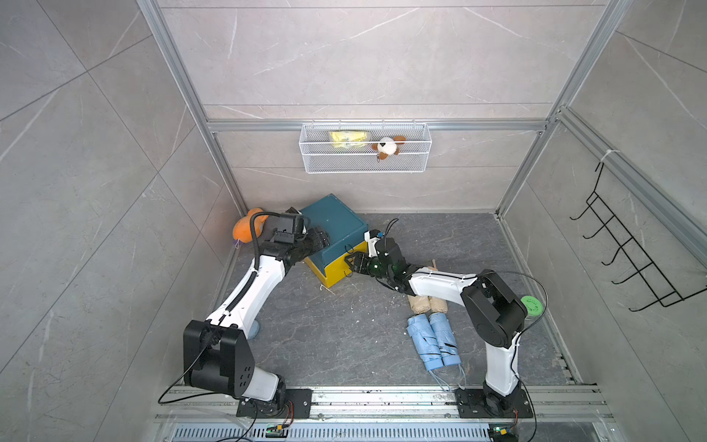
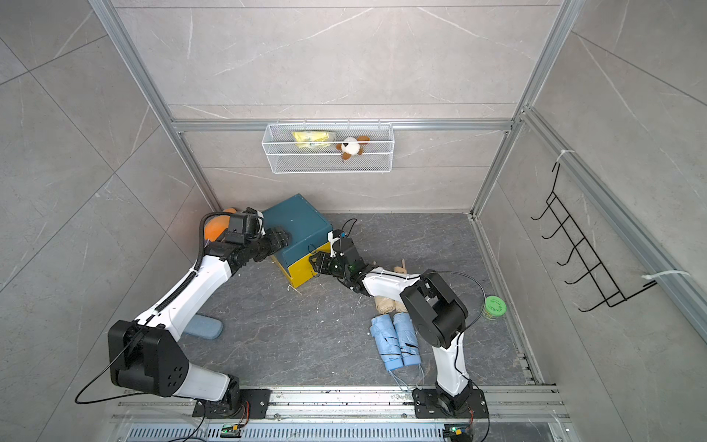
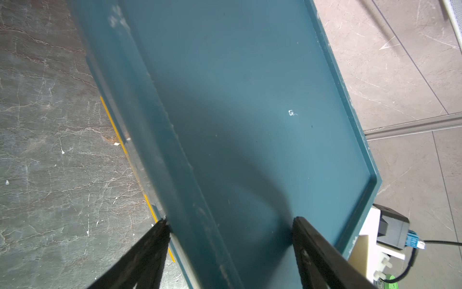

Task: Place the umbrella in the drawer by color
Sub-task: Open the drawer in the storage box.

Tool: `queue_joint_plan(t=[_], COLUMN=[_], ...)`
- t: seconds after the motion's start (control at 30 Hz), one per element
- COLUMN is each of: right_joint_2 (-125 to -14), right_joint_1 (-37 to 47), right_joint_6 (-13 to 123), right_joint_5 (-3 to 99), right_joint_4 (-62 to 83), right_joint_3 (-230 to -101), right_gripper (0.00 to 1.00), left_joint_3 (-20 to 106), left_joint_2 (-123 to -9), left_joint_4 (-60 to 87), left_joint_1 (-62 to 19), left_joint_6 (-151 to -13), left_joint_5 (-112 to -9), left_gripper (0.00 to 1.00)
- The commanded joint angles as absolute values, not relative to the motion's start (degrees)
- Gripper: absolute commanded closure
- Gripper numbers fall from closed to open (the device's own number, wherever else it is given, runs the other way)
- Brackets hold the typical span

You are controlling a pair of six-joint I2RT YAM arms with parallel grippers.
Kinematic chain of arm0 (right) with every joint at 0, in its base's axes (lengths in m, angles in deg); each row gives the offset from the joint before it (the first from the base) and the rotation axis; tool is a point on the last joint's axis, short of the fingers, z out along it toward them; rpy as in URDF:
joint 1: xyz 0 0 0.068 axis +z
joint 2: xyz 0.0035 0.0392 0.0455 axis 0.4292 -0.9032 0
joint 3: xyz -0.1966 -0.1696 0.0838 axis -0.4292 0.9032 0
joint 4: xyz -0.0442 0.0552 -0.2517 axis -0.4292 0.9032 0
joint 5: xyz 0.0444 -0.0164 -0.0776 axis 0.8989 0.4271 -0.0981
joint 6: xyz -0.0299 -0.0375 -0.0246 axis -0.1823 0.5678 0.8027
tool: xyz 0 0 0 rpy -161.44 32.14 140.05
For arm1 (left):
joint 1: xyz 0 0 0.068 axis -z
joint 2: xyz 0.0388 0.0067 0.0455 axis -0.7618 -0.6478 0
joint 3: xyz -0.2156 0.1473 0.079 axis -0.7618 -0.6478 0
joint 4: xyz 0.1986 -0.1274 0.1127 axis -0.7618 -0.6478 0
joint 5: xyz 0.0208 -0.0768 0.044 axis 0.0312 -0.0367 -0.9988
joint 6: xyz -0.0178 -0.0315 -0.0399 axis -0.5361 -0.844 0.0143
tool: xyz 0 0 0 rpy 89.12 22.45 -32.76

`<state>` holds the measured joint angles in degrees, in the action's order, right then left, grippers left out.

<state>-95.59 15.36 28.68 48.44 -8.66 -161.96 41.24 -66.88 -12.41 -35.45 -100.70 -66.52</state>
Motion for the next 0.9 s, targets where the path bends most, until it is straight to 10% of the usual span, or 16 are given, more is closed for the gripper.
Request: queue_joint_plan(t=[0.0, 0.43, 0.87], right_joint_2=[-97.13, -98.14, -88.57], right_joint_1=[15.10, 14.93, 14.96], right_joint_6=[27.62, 27.29, 29.56], right_joint_5=[49.27, 50.18, 49.50], right_joint_4=[-10.21, -10.84, -11.63], right_joint_3=[-163.86, -163.82, -152.67], right_gripper=[0.53, 0.94, 0.99], left_joint_3=[38.47, 38.38, 38.29], left_joint_2=[-69.29, -69.42, -69.28], left_joint_4=[-17.94, -18.12, -18.33], left_joint_1=[-33.62, -33.59, -33.62], left_joint_6=[-98.99, -98.84, -98.71], left_joint_5=[-63.90, -64.31, -64.94], left_gripper=[0.21, 0.21, 0.21])
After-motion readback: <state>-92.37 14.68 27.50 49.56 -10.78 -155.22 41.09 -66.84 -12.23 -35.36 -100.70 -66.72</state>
